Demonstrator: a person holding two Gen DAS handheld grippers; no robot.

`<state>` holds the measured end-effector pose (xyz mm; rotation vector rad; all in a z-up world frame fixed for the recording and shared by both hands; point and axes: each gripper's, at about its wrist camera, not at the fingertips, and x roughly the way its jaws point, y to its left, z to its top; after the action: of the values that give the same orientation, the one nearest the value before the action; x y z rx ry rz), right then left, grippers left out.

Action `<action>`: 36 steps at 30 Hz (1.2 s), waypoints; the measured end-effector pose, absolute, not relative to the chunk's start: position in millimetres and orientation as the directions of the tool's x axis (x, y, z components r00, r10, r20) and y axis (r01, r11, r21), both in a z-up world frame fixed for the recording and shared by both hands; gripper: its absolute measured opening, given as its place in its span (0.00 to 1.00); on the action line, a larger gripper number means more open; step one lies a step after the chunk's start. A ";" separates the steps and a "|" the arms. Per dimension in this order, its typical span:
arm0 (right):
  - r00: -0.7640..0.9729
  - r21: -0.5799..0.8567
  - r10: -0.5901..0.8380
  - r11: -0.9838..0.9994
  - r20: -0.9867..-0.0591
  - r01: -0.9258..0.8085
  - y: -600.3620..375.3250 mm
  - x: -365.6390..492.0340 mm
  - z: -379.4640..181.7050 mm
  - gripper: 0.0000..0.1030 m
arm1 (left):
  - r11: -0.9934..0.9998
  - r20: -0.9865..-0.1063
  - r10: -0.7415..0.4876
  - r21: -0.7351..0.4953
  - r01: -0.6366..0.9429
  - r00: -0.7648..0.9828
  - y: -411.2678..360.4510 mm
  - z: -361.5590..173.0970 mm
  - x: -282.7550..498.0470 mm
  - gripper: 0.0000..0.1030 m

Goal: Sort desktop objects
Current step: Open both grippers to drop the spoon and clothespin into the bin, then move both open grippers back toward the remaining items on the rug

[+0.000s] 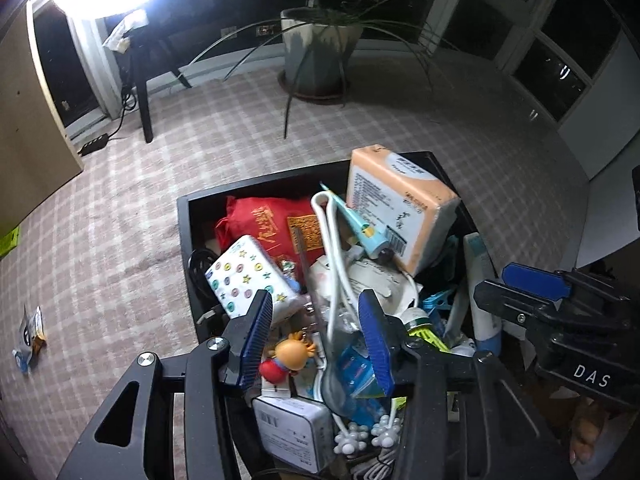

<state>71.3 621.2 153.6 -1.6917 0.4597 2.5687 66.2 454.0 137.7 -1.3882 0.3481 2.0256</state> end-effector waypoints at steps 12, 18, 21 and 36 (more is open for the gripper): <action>-0.391 0.258 -0.206 -0.962 -0.897 -0.084 573.9 45.8 152.8 0.44 | -0.831 -0.913 0.314 -0.131 -0.540 -0.262 398.6 129.5 37.1 0.41; -0.389 0.269 -0.240 -0.963 -0.889 -0.021 525.8 25.8 155.2 0.44 | -0.876 -0.919 0.271 -0.113 -0.468 -0.285 344.0 123.3 11.8 0.42; -0.381 0.283 -0.264 -0.959 -0.886 0.006 492.7 13.2 153.8 0.44 | -0.899 -0.924 0.250 -0.110 -0.425 -0.289 306.0 117.9 -2.8 0.42; -0.298 0.367 -0.399 -0.917 -0.867 0.157 311.9 -47.7 145.0 0.44 | -0.983 -0.948 0.132 -0.087 -0.162 -0.291 106.3 77.7 -74.6 0.42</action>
<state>-47.7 311.9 145.0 -2.0071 0.3787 2.8311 -74.6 106.3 77.7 -1.7480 0.0381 2.3860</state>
